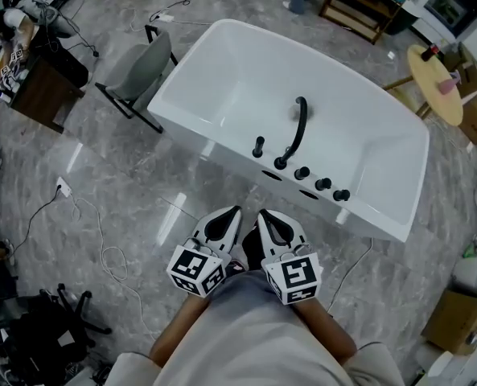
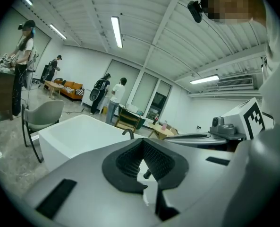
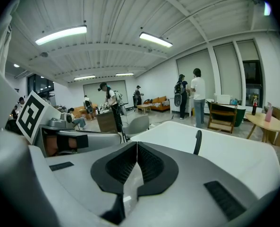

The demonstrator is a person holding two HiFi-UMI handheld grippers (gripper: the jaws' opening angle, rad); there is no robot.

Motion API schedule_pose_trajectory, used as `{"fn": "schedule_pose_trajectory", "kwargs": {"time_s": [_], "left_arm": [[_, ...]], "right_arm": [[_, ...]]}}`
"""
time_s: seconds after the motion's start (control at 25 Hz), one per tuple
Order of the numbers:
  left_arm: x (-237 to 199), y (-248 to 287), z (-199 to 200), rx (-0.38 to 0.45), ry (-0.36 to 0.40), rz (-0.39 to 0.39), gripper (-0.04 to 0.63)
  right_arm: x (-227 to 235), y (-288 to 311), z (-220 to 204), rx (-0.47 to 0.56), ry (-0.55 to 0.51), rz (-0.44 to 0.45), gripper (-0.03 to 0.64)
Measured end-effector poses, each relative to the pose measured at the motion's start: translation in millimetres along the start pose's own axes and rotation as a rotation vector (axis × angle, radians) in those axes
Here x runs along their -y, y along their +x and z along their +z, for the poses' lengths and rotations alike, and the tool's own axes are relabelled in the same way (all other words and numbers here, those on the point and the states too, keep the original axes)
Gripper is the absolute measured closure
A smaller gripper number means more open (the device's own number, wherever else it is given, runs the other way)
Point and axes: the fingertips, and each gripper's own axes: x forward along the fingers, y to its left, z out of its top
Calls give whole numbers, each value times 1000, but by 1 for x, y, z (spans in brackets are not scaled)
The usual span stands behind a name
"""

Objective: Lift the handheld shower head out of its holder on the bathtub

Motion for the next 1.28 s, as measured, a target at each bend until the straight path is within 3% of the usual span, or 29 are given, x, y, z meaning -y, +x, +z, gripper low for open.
{"fn": "schedule_pose_trajectory", "kwargs": {"time_s": [0.56,1.0,1.28], "left_arm": [[-2,100,24,-44,57,-35,589],[-8,139,6,-79,45,-45,589],[-45,149,-18,-139,84,-22,589]], "right_arm": [[96,35,27,48,49,-11,597],[119,49,17,42,71,2,597],[126,71,10,0,91,-24,597]]}}
